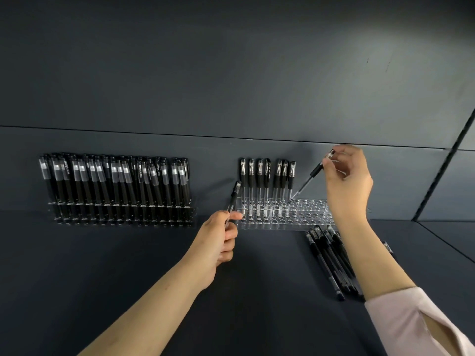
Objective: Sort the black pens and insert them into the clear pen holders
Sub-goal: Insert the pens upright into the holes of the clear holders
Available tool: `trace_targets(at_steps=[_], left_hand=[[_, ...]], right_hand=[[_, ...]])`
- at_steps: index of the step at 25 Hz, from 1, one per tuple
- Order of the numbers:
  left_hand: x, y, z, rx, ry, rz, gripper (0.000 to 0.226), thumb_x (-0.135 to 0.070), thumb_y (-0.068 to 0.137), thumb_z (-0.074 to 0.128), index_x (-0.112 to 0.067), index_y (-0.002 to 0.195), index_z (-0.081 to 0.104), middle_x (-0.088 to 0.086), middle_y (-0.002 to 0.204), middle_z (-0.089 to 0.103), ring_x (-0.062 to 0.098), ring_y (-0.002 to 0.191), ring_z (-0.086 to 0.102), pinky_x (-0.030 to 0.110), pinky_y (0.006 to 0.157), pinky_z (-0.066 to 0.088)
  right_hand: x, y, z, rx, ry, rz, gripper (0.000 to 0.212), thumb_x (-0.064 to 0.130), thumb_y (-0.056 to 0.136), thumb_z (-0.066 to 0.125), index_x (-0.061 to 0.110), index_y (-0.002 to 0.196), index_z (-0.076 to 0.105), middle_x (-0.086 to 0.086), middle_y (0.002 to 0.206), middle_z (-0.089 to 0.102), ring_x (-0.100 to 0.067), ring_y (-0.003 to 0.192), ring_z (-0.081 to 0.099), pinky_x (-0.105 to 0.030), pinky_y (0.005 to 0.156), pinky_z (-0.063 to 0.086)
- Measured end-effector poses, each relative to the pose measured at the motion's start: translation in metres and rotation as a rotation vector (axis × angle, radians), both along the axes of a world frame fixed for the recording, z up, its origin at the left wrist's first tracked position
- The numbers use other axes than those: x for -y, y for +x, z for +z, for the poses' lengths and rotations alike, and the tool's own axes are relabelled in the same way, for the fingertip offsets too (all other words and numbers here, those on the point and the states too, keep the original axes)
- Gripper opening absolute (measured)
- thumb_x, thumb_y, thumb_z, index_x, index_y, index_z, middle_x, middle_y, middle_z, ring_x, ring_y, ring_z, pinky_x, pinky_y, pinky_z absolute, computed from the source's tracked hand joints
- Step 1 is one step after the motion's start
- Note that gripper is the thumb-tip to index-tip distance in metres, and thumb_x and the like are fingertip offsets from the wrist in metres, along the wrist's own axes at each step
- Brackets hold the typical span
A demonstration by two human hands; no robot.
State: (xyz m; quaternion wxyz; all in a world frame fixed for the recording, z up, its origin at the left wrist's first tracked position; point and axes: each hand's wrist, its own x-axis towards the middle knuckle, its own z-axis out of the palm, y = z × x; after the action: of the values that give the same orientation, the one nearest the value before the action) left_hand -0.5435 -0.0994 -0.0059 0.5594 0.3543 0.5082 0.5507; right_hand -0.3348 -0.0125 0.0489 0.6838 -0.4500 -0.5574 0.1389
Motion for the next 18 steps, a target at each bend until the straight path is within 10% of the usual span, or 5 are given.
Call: trace_targets(at_steps=[12,18], left_hand=[[0.004,0.001,0.004,-0.055,0.071,0.059,0.026,-0.012,0.096,0.03,-0.014,0.102,0.055,-0.004,0.055,0.046,0.008,0.041,0.033,0.021,0.038,0.025],[0.011,0.001,0.001,-0.352,0.265,0.007,0.026,-0.02,0.102,0.044,-0.036,0.11,0.063,-0.012,0.092,0.072,0.006,0.083,0.063,0.024,0.077,0.047]], right_hand=[[-0.016,-0.006,-0.008,0.271,0.018,-0.019,0.019,0.009,0.093,0.059,0.014,0.11,0.065,-0.002,0.099,0.067,-0.006,0.083,0.061,0.001,0.074,0.042],[-0.019,-0.009,-0.015,0.485,-0.029,-0.025,0.026,0.017,0.094,0.06,0.014,0.119,0.067,-0.002,0.11,0.06,-0.009,0.087,0.057,-0.011,0.083,0.047]])
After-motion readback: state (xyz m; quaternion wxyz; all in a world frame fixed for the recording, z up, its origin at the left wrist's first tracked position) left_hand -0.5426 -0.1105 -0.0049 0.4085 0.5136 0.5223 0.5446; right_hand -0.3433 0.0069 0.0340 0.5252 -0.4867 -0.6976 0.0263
